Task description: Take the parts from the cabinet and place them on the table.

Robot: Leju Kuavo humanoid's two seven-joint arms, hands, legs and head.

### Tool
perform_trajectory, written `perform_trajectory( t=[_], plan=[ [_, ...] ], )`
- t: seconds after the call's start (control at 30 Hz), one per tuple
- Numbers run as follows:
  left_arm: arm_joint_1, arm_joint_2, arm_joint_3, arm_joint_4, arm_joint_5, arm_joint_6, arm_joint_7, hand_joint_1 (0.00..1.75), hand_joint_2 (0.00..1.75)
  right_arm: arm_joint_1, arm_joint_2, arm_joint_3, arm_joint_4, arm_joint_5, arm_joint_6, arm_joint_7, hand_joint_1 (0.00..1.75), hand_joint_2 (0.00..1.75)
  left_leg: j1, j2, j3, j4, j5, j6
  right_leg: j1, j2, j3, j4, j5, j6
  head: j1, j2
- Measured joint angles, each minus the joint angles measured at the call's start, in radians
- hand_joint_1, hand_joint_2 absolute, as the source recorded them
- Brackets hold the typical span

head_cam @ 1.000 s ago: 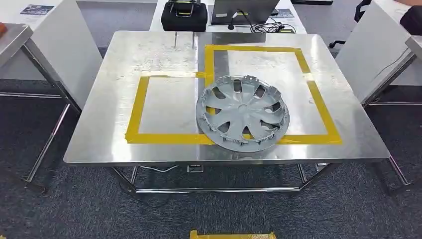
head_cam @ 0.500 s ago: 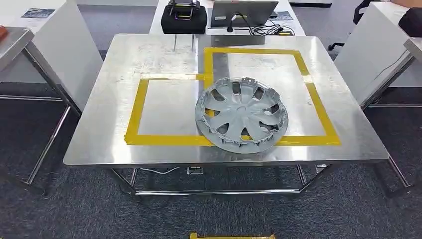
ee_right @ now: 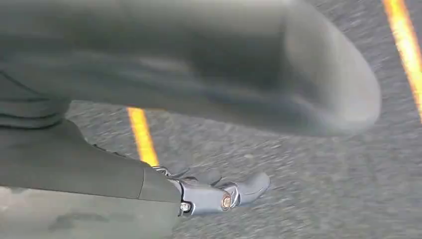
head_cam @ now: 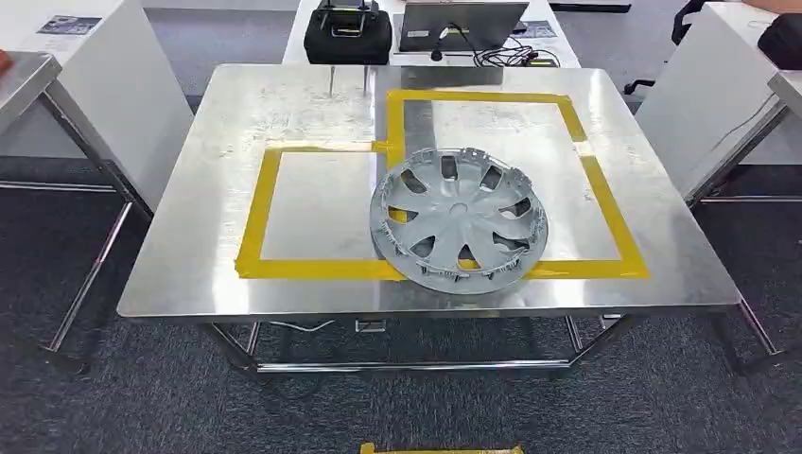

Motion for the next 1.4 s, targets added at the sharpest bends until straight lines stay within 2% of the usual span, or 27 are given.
perform_trajectory(
  t=[0.1, 0.17, 0.23, 0.33, 0.4, 0.43, 0.5, 0.6, 0.8, 0.9, 1.13, 1.2, 1.4],
  plan=[
    [-0.012, -0.002, -0.013, 0.124, -0.062, -0.04, 0.077, 0.0, 0.0, -0.004, 0.004, 0.009, 0.047, 0.004, -0.003, 0.021, 0.0, 0.0, -0.001, 0.0, 0.004, 0.0, -0.004, 0.0, -0.001, 0.0, -0.013, -0.001, -0.004, 0.0, 0.0, 0.0],
    [-0.012, -0.007, -0.043, 0.183, -0.127, -0.106, 0.146, 0.0, 0.0, -0.004, 0.009, 0.021, 0.064, 0.011, -0.003, 0.035, 0.0, 0.0, -0.001, 0.0, 0.006, -0.001, -0.005, 0.001, -0.001, 0.0, -0.011, -0.001, -0.008, -0.001, 0.001, 0.0],
    [-0.013, -0.019, -0.086, 0.235, -0.187, -0.162, 0.187, 0.0, 0.0, -0.004, 0.018, 0.032, 0.097, 0.022, -0.002, 0.055, 0.0, 0.0, -0.002, 0.0, 0.007, -0.001, -0.004, 0.002, -0.002, 0.0, -0.011, -0.001, -0.005, 0.003, 0.002, 0.0],
    [-0.004, -0.042, -0.178, 0.3, -0.361, -0.345, 0.26, 0.0, 0.0, -0.003, 0.034, 0.059, 0.128, 0.053, 0.011, 0.103, 0.0, 0.0, -0.002, 0.001, 0.006, 0.0, -0.004, 0.002, -0.002, 0.0, -0.01, -0.001, -0.005, 0.003, 0.0, 0.0],
    [-0.005, -0.055, -0.231, 0.328, -0.412, -0.417, 0.28, 0.0, 0.0, -0.004, 0.043, 0.076, 0.143, 0.071, 0.021, 0.125, 0.0, 0.0, -0.002, 0.001, 0.006, 0.0, -0.004, 0.002, -0.002, 0.0, -0.006, -0.001, -0.005, 0.003, 0.001, 0.0],
    [-0.006, -0.06, -0.253, 0.34, -0.415, -0.427, 0.283, 0.0, 0.0, -0.005, 0.046, 0.085, 0.149, 0.074, 0.023, 0.129, 0.0, 0.0, -0.002, 0.001, 0.007, 0.0, -0.004, 0.002, -0.002, 0.001, 0.005, -0.001, -0.004, 0.003, 0.0, 0.0],
    [-0.004, -0.065, -0.29, 0.362, -0.425, -0.437, 0.289, 0.0, 0.0, -0.004, 0.051, 0.099, 0.161, 0.081, 0.026, 0.141, 0.0, 0.0, -0.002, 0.002, 0.007, 0.0, -0.004, 0.002, -0.002, 0.001, 0.006, -0.001, -0.002, 0.0, 0.0, 0.0],
    [0.002, -0.07, -0.349, 0.386, -0.461, -0.463, 0.291, 0.0, 0.0, -0.002, 0.058, 0.129, 0.178, 0.116, 0.027, 0.193, 0.0, 0.0, -0.002, 0.002, 0.006, -0.001, -0.004, 0.002, -0.002, 0.001, 0.006, -0.001, -0.002, 0.0, 0.0, 0.0],
    [0.004, -0.076, -0.46, 0.415, -0.546, -0.474, 0.335, 0.0, 0.0, 0.001, 0.085, 0.226, 0.207, 0.251, 0.047, 0.388, 0.0, 0.0, -0.002, 0.002, 0.007, -0.001, -0.005, 0.002, -0.002, 0.001, -0.004, -0.001, -0.004, 0.0, 0.0, 0.0],
    [0.009, -0.076, -0.511, 0.423, -0.577, -0.471, 0.354, 0.0, 0.0, 0.005, 0.103, 0.298, 0.22, 0.333, 0.056, 0.477, 0.0, 0.0, -0.002, 0.002, 0.01, -0.001, -0.007, 0.002, -0.002, 0.001, -0.007, -0.001, -0.008, 0.001, 0.0, 0.0],
    [0.014, -0.076, -0.603, 0.439, -0.615, -0.47, 0.383, 0.0, 0.0, 0.012, 0.132, 0.441, 0.24, 0.423, 0.084, 0.581, 0.0, 0.0, -0.002, 0.002, 0.01, -0.001, -0.007, 0.002, -0.002, 0.001, -0.005, -0.001, -0.008, 0.0, 0.0, 0.0],
    [0.014, -0.076, -0.622, 0.442, -0.621, -0.473, 0.396, 0.0, 0.0, 0.014, 0.145, 0.477, 0.244, 0.443, 0.09, 0.604, 0.0, 0.0, -0.002, 0.002, 0.01, -0.001, -0.007, 0.001, -0.002, 0.001, 0.004, 0.0, -0.008, 0.0, -0.001, 0.0],
    [0.015, -0.076, -0.665, 0.448, -0.642, -0.479, 0.411, 0.0, 0.0, 0.019, 0.167, 0.557, 0.25, 0.471, 0.109, 0.626, 0.0, 0.0, -0.002, 0.002, 0.01, -0.001, -0.007, 0.001, -0.002, 0.001, 0.009, 0.0, -0.007, 0.0, -0.002, 0.0]
  ],
)
